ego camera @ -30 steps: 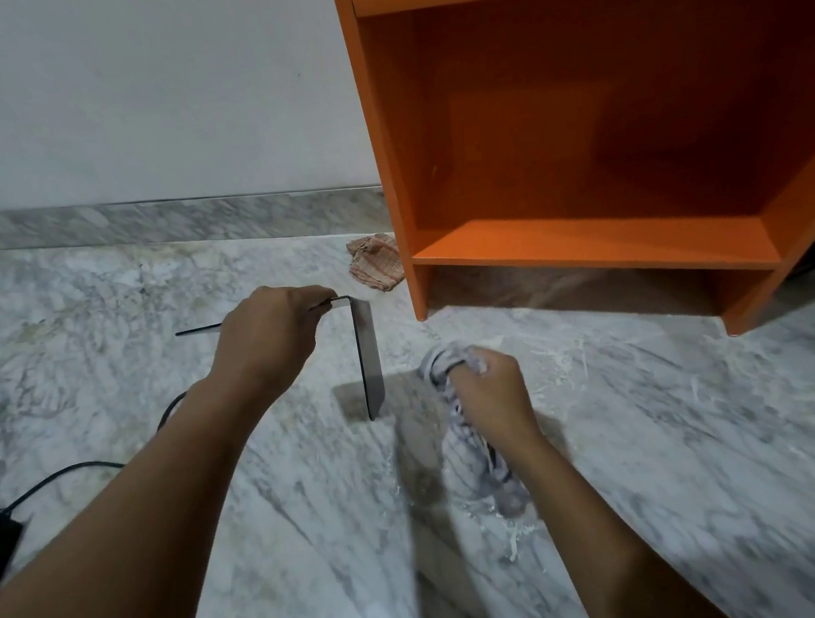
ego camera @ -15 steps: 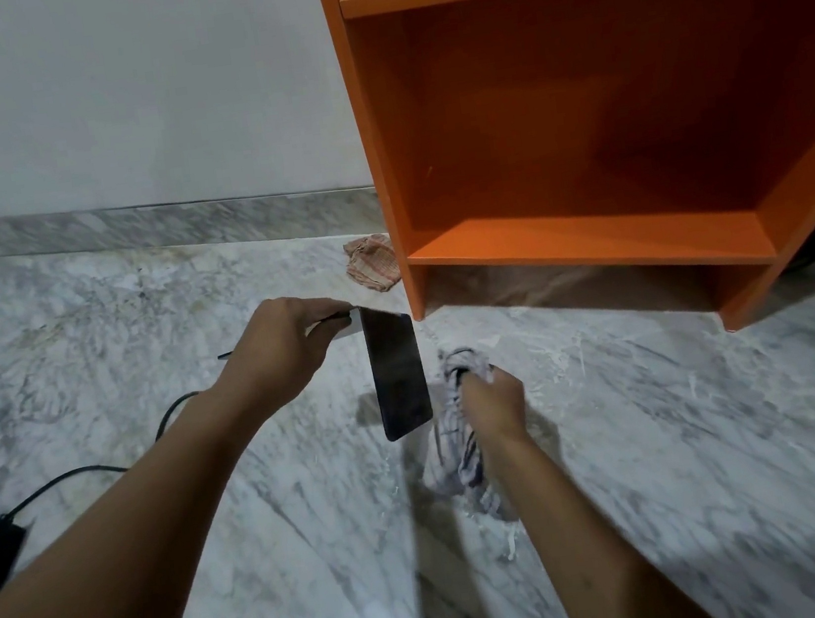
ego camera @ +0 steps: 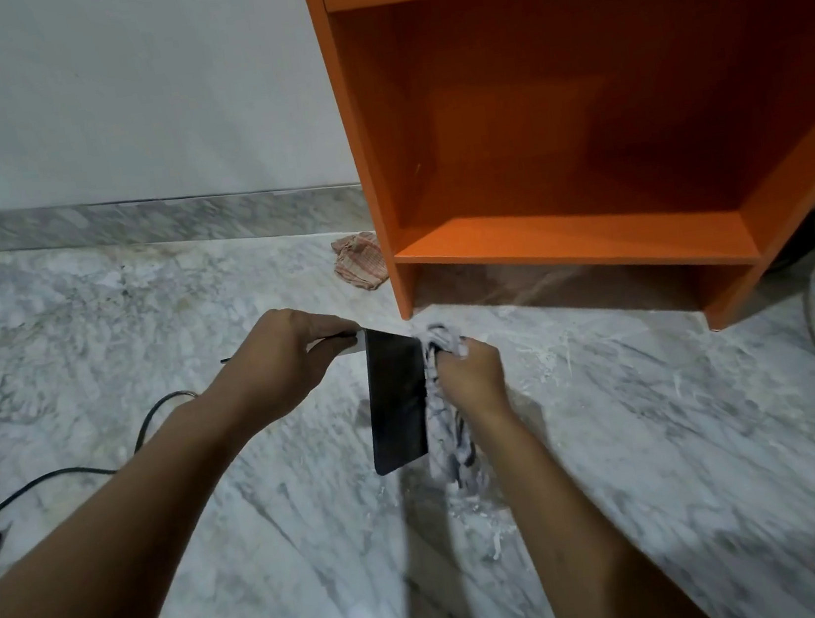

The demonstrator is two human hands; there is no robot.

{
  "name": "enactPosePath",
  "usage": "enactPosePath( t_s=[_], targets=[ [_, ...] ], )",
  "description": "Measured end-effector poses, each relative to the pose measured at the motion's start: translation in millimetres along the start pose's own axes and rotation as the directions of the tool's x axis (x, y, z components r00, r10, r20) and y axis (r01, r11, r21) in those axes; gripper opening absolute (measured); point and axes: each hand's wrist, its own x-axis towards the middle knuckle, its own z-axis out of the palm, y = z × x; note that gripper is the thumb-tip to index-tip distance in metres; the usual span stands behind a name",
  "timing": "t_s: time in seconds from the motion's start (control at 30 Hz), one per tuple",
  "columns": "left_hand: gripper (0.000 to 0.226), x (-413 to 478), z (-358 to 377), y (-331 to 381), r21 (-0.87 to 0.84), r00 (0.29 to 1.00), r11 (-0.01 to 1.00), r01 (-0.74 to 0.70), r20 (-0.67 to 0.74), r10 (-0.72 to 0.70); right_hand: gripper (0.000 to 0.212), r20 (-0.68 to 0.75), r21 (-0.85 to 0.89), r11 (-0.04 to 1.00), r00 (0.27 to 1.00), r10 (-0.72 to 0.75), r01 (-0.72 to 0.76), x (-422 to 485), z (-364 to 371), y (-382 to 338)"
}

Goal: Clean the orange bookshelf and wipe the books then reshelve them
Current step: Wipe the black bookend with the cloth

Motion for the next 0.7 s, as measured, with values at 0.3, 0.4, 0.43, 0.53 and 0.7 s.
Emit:
enactPosePath(
  t_s=[0.3,0.4,0.43,0.53,0.7],
  targets=[
    [0.023,0.8,-8.0,-14.3,-0.081,0.999,0.996,0.046,-0.003,-0.046,0.058,0.355,0.243,0.925,0.914,0.196,-0.293,0.9,-2.2,12.2],
    [0.023,4.9,-8.5,-12.7,-0.121,0.990,0.985,0.120,-0.055,-0.127,0.050,0.329,0.288,0.942,0.942,0.069,-0.170,-5.4,3.5,10.9],
    [0.019,6.6,-7.8,-14.1,-0.114,0.981,0.977,0.179,-0.056,-0.186,0.041,0.319,0.296,0.947,0.947,0.024,-0.124,-7.0,4.7,12.8],
    [0.022,7.6,-8.6,-13.8,-0.132,0.921,0.917,0.377,-0.055,-0.386,0.023,0.297,0.309,0.949,0.954,-0.035,-0.062,-12.8,10.0,17.2],
    [0.059,7.9,-3.9,-4.0,-0.359,0.710,0.651,0.669,0.049,-0.702,0.022,0.204,0.355,0.935,0.977,-0.055,-0.021,-20.0,17.6,17.4]
  ],
)
